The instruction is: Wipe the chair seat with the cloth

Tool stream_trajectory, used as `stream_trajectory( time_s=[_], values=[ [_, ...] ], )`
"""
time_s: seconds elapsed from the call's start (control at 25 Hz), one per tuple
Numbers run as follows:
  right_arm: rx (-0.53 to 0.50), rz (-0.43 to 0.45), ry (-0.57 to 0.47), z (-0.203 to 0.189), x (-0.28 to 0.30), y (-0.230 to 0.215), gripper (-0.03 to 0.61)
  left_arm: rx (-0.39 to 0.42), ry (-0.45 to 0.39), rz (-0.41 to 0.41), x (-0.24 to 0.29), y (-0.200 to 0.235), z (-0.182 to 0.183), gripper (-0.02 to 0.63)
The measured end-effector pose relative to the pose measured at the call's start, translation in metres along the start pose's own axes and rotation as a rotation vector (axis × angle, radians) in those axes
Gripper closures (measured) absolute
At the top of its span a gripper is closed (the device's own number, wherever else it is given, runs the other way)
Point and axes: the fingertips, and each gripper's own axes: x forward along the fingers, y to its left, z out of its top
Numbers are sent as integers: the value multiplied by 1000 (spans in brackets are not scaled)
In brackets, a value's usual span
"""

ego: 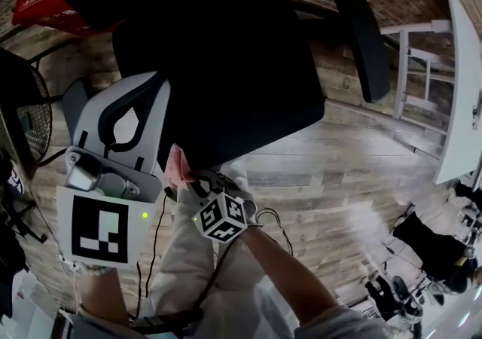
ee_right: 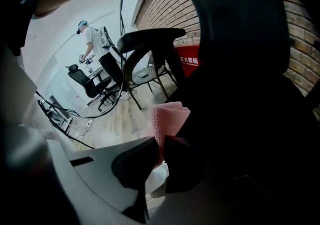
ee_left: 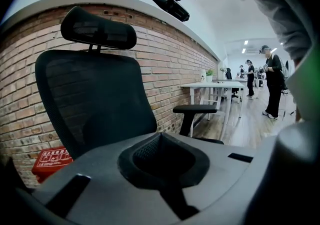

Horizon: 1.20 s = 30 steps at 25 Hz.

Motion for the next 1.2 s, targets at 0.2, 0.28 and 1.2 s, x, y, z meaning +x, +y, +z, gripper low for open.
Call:
stream_trajectory(
  time_s=[0.2, 0.28, 1.2],
  values=[
    [70, -89, -41, 27, -56, -35, 523, -21, -26, 22, -8, 7, 46, 595],
    [76, -129, -70, 47, -86, -53, 523, -13, -46, 28, -13, 10, 73, 595],
    [29, -645, -556, 255, -445, -148, 523, 14, -228, 40, -126, 14, 280, 595]
  ],
)
